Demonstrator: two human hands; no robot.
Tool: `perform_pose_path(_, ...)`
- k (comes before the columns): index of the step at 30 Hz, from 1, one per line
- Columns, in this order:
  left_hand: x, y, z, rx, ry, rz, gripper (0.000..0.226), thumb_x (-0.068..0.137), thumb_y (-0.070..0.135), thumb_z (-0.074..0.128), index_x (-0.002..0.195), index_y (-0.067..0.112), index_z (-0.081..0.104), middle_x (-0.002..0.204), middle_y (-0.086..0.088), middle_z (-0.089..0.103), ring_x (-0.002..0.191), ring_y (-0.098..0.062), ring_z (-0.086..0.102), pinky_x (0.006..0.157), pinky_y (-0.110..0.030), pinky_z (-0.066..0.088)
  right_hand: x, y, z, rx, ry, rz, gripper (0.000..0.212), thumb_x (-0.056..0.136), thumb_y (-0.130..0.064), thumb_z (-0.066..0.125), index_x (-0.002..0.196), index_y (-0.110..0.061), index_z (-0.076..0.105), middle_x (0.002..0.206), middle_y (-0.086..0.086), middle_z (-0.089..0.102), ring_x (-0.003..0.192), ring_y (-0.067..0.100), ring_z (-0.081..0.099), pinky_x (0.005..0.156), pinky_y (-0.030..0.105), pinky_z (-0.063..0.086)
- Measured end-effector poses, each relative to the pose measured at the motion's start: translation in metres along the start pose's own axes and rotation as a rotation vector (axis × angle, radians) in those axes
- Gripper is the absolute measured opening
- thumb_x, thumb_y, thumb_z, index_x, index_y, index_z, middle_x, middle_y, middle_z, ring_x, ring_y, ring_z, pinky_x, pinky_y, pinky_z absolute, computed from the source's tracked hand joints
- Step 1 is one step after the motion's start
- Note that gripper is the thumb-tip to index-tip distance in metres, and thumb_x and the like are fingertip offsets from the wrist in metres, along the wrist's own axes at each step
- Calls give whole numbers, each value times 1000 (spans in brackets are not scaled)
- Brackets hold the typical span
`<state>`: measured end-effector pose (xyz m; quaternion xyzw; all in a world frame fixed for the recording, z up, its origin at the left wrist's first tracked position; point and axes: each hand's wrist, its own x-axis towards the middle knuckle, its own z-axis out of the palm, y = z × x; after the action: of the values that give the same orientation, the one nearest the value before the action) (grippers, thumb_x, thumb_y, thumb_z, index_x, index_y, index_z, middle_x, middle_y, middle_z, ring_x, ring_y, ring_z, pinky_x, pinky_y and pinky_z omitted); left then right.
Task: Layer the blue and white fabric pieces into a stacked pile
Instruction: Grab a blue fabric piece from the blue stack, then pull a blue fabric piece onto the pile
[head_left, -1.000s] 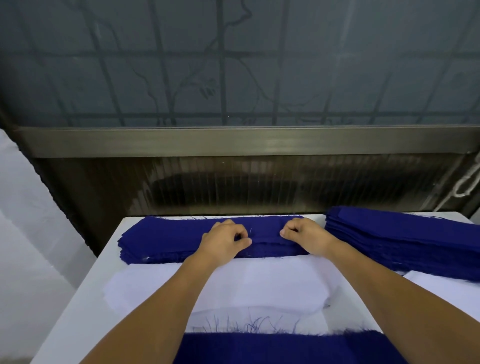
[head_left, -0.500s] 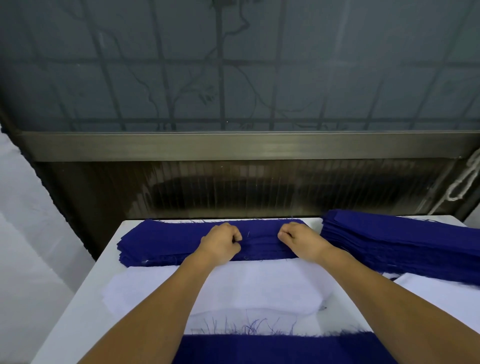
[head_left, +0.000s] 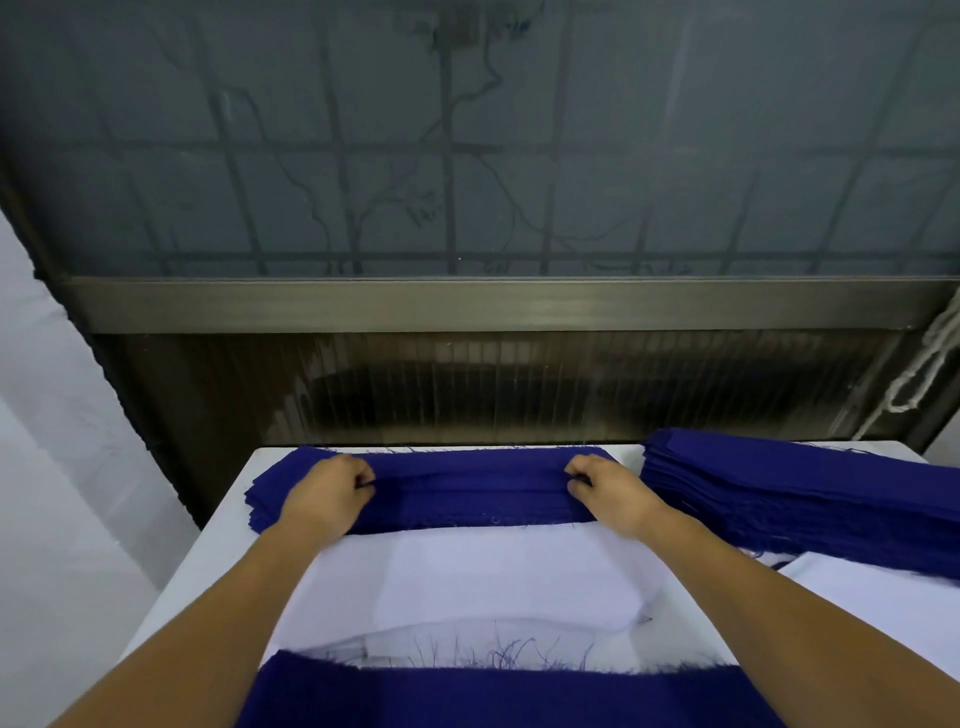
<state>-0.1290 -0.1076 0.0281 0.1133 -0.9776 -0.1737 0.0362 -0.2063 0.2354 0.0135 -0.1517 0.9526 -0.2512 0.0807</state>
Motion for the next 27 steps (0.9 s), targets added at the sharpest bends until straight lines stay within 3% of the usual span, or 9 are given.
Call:
perform_pose_path(5, -9, -21, -8, 48, 64, -27, 16, 97, 19, 53, 107, 26, 63, 109, 3, 65, 93, -11, 60, 85, -28, 52, -9, -7, -7, 4, 17, 3, 27, 103, -24, 42, 126, -20, 56, 124, -2, 56, 107, 12, 55, 91, 22, 47)
perform_pose_path(9, -23, -19, -18, 27, 127, 75, 20, 96, 19, 54, 111, 24, 66, 112, 4, 65, 96, -10, 58, 84, -23, 48, -40, -13, -20, 25, 141, -52, 19, 102, -23, 44, 107, -21, 63, 101, -6, 62, 88, 8, 59, 74, 14, 44)
perform_pose_path(12, -46, -16, -29, -12, 97, 155, 21, 95, 20, 57, 113, 24, 67, 112, 8, 64, 93, -5, 55, 82, -18, 44, -81, -13, -36, 96, 151, -73, 20, 101, -23, 48, 86, -20, 62, 80, -6, 64, 74, 12, 61, 64, 25, 47)
perform_pose_path(15, -81, -14, -41, -70, -47, 225, 22, 94, 22, 60, 114, 29, 65, 109, 18, 62, 92, 0, 57, 82, -12, 43, -131, -10, -53, 181, 40, -115, 25, 100, -22, 51, 79, -23, 64, 77, -2, 64, 70, 9, 59, 65, 24, 46)
perform_pose_path(17, -102, -13, -52, -111, -212, 280, 19, 93, 23, 62, 104, 38, 65, 100, 24, 64, 90, 2, 61, 78, -12, 49, -163, -5, -63, 213, -84, -105, 24, 99, -25, 52, 82, -21, 68, 84, -1, 68, 77, 12, 63, 70, 27, 49)
perform_pose_path(20, -126, -10, -66, -227, -497, 292, 16, 92, 22, 64, 96, 37, 68, 95, 24, 67, 93, 3, 63, 76, -13, 50, -196, 1, -71, 295, -263, -15, 23, 99, -29, 52, 88, -27, 71, 91, -8, 72, 82, 9, 68, 71, 21, 52)
perform_pose_path(22, -135, -6, -69, -293, -583, 284, 16, 91, 22, 64, 96, 35, 69, 97, 23, 68, 94, 0, 64, 74, -12, 50, -206, 3, -71, 284, -299, 24, 22, 99, -30, 52, 88, -29, 72, 92, -10, 72, 83, 8, 69, 72, 20, 53)
perform_pose_path(24, -139, -1, -68, -319, -545, 283, 15, 92, 20, 63, 96, 33, 69, 97, 21, 69, 94, -1, 65, 72, -15, 51, -208, 3, -70, 258, -252, 33, 22, 99, -28, 52, 87, -26, 71, 89, -12, 72, 81, 7, 68, 68, 17, 51)
perform_pose_path(27, -141, 4, -70, -319, -298, 294, 16, 91, 18, 64, 92, 34, 67, 93, 22, 68, 93, 1, 64, 73, -17, 53, -209, 1, -69, 200, -47, -39, 19, 99, -28, 52, 90, -33, 69, 91, -21, 69, 85, 2, 65, 71, 17, 51)
